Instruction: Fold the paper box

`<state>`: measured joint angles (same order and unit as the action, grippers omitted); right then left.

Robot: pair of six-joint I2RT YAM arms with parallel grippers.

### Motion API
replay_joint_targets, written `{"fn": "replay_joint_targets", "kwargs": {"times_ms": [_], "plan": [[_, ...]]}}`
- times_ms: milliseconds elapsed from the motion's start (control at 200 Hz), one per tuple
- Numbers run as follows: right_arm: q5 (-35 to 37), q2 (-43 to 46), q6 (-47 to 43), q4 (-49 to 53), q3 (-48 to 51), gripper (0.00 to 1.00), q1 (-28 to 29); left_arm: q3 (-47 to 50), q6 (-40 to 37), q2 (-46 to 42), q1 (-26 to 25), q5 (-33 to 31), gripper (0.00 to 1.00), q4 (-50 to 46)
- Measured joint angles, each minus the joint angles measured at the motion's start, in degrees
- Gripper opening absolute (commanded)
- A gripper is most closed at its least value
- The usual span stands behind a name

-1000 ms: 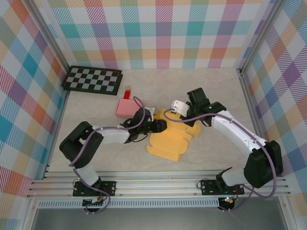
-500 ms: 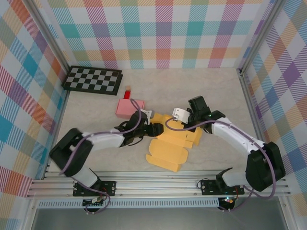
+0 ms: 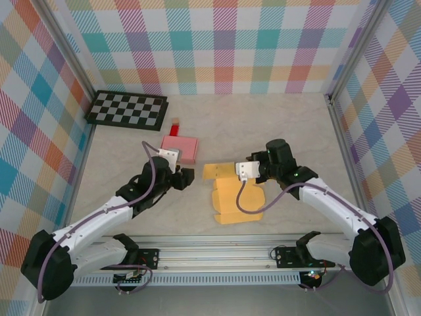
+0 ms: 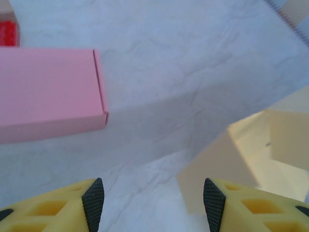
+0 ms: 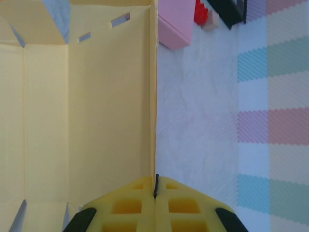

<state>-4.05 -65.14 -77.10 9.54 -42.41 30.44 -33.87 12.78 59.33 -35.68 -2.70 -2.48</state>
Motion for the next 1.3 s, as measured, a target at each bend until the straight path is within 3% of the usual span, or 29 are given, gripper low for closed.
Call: {"fn": "replay_joint_targets", "kwargs": {"times_ms": [235,675,1120,1300], "plan": [[0.2,0.9,-7.1,-1.2,2.0,0.0,0.7,1.0,-1.7,6.8,0.0,0.8,0.58,2.4],[4.2,-1.3,-11.9,-10.8,7.8,0.0,1.6,2.9,-8.7,15.8,-1.7,18.3,0.56,13.1],[5.6,-2.6,-12.3,-13.3,8.6,0.0,1.6,-2.7,-12.7,24.6,-5.0,21.7,0.51,11.7],[6.9,-3.8,-12.7,-14.2,10.0,0.0,1.6,-3.4,-12.7,23.5,-6.1,24.7,0.59,10.5]]}}
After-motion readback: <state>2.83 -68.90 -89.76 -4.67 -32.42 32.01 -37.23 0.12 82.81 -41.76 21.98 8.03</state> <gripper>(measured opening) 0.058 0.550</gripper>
